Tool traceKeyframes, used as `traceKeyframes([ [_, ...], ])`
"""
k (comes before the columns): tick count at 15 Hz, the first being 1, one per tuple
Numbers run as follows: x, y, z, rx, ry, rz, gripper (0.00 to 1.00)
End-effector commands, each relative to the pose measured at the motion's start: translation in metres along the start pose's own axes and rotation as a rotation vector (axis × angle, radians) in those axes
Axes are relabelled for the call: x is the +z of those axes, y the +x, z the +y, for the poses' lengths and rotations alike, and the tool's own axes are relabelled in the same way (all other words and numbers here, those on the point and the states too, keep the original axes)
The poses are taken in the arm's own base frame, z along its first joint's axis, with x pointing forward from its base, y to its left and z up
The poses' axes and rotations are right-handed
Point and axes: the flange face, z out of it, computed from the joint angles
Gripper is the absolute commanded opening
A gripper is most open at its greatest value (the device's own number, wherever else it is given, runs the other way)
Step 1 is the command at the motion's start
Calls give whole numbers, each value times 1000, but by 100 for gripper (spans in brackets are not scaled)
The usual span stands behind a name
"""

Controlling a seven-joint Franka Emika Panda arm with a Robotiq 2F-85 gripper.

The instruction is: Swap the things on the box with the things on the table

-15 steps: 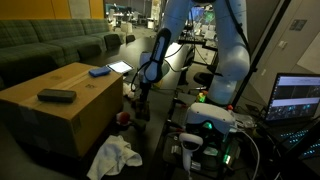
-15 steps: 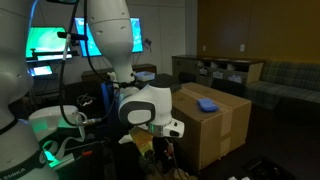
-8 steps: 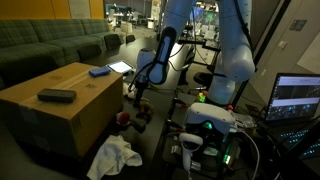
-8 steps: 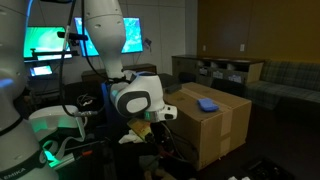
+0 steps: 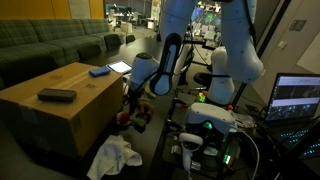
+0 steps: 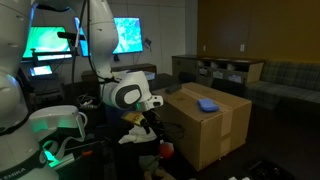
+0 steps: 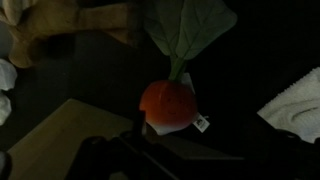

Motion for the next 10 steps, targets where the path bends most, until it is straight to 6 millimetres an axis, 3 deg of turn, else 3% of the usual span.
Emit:
traceKeyframes([
  [1, 8, 4, -20, -1, -13, 54, 100],
  [5, 20, 1, -28, 75, 8, 64, 100],
  [10, 35, 4, -19, 177, 43, 89, 100],
])
